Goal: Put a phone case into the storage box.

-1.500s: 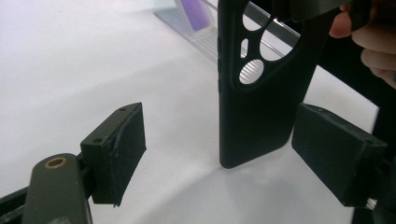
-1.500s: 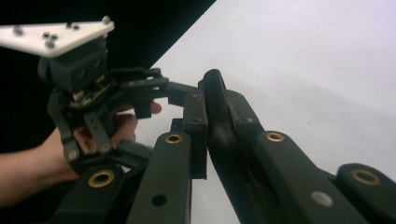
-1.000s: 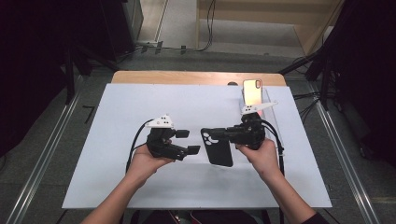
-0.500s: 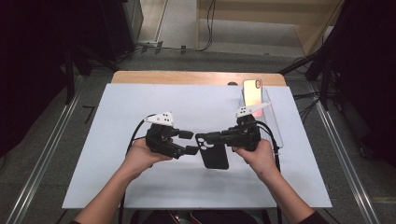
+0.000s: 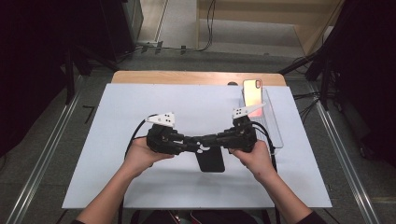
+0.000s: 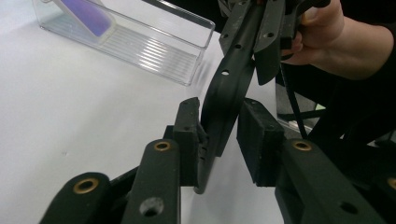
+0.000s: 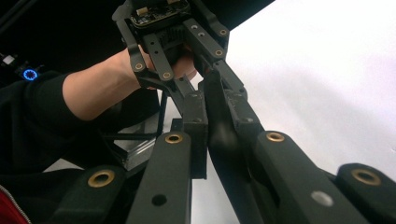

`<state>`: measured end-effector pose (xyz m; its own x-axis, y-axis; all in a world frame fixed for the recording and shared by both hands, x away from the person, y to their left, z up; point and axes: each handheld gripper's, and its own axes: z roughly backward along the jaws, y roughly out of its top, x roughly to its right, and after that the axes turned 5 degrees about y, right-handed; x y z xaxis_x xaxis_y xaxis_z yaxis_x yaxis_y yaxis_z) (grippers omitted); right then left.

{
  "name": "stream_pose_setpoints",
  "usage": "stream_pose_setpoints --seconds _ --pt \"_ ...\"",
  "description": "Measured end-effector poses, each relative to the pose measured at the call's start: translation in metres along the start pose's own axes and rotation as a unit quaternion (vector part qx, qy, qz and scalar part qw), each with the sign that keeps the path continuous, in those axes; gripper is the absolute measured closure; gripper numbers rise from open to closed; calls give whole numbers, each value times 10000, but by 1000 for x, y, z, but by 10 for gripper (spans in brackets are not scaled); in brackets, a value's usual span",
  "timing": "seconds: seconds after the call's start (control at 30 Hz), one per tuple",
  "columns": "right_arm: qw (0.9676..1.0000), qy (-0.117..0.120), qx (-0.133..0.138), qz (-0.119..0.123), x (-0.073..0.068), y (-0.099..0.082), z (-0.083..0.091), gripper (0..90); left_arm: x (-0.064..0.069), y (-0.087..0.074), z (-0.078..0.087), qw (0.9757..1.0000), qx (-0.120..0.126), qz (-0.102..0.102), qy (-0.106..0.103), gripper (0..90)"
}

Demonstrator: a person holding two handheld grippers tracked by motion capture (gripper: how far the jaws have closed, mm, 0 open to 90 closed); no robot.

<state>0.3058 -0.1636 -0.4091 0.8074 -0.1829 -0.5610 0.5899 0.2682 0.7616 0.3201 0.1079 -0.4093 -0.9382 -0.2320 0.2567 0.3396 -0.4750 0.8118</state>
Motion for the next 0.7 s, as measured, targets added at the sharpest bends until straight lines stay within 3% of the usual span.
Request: stream_pose_setpoints --seconds 0.13,0.4,0.53,0.63,0.7 --pt "9999 94 1 -63 1 0 0 783 2 0 1 9998 -22 -213 30 747" --pt "9996 226 47 -146 5 -1 1 756 1 3 3 9998 -147 -17 -165 776" --pt "9997 187 73 -100 4 0 1 721 1 4 4 9997 -152 19 -165 778" --pt "9997 185 91 -87 4 0 1 637 1 5 6 9997 -146 115 -179 779" --pt "9999 20 114 11 2 0 0 563 1 6 7 9996 -152 154 -177 778"
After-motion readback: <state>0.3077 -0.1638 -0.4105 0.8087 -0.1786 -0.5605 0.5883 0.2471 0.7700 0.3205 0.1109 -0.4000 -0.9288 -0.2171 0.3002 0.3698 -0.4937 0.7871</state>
